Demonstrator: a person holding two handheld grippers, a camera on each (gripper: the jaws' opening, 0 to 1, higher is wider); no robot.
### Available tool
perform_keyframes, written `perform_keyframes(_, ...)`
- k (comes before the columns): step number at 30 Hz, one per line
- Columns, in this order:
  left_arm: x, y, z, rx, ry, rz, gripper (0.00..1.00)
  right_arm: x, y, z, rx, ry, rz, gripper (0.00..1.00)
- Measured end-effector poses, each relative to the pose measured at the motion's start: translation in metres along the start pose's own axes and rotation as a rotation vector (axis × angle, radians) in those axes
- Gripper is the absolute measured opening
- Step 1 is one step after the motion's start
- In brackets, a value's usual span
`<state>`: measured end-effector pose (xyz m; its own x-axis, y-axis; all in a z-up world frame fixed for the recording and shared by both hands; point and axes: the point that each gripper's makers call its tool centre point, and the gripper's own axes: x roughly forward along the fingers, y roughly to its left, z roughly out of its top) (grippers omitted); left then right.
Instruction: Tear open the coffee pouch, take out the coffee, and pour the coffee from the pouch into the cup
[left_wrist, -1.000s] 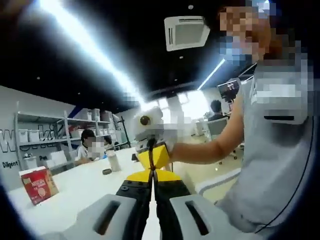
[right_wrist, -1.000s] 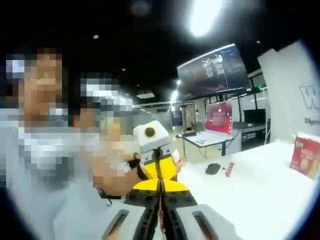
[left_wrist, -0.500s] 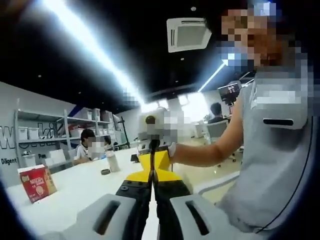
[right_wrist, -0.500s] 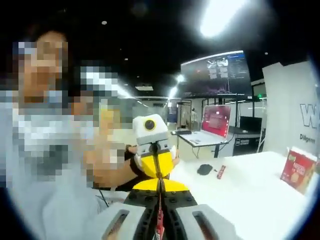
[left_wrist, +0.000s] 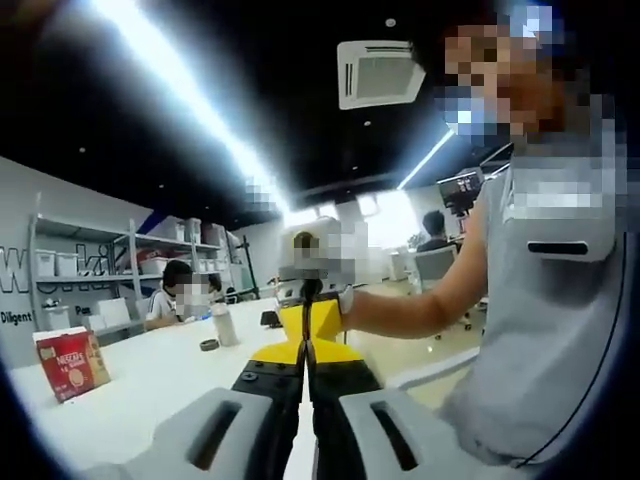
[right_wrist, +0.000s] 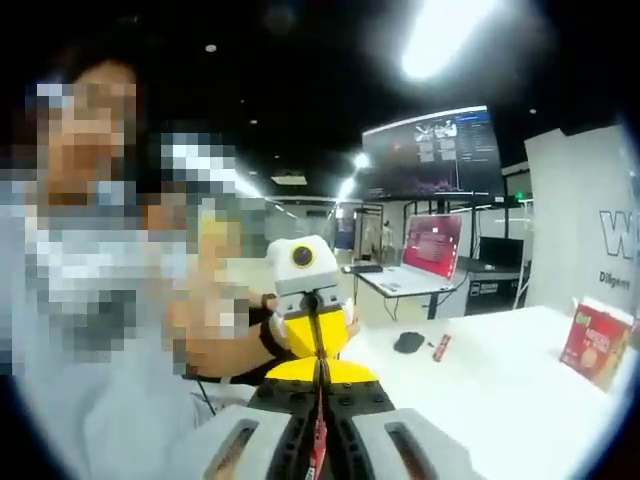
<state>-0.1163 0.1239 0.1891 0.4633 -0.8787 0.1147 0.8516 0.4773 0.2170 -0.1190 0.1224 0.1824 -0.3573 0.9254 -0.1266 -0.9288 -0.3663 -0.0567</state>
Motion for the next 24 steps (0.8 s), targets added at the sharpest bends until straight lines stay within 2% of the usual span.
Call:
perform_keyframes(2,0.0,-0.001,-0.001,0.007,0.004,-0.002,0.04,0.0,0.0,-0.001,-0.002,0.004,0.0,0.01)
perform_keyframes(6,0.0,-0.004,0.0,0.07,0.019,0.009,0.03,0.001,0.001,-0.001,0.006,0.004,-0.001,0.01)
perform_keyframes(8,0.0,-0.006,0.002,0.094,0.033,0.014,0.03,0.001,0.003,0.001,0.04,-0.008,0.01,0.01)
perform_keyframes(10,0.0,-0.005,0.007,0.156,0.033,0.032,0.02,0.001,0.005,0.006,0.12,-0.045,0.033,0.01)
perform_keyframes(11,0.0,-0.008,0.011,0.203,0.034,0.039,0.02,0.0,0.006,0.01,0.187,-0.076,0.057,0.01)
perform_keyframes(13,0.001,-0.009,0.017,0.291,0.053,0.067,0.02,-0.002,0.005,0.013,0.268,-0.115,0.086,0.01)
perform_keyframes(15,0.002,-0.011,0.021,0.408,0.083,0.095,0.02,-0.004,0.005,0.016,0.37,-0.156,0.128,0.01)
perform_keyframes(16,0.004,-0.012,0.023,0.494,0.108,0.115,0.02,-0.005,0.005,0.018,0.435,-0.175,0.155,0.01)
perform_keyframes(18,0.006,-0.014,0.027,0.604,0.134,0.144,0.02,-0.007,0.004,0.022,0.573,-0.236,0.219,0.01)
perform_keyframes(20,0.009,-0.016,0.03,0.691,0.15,0.168,0.02,-0.009,0.003,0.025,0.658,-0.288,0.269,0.01)
perform_keyframes(23,0.009,-0.014,0.033,0.731,0.145,0.21,0.02,-0.007,0.002,0.029,0.723,-0.368,0.295,0.01)
perform_keyframes(24,0.009,-0.013,0.034,0.721,0.139,0.226,0.02,-0.005,0.005,0.03,0.719,-0.383,0.288,0.01)
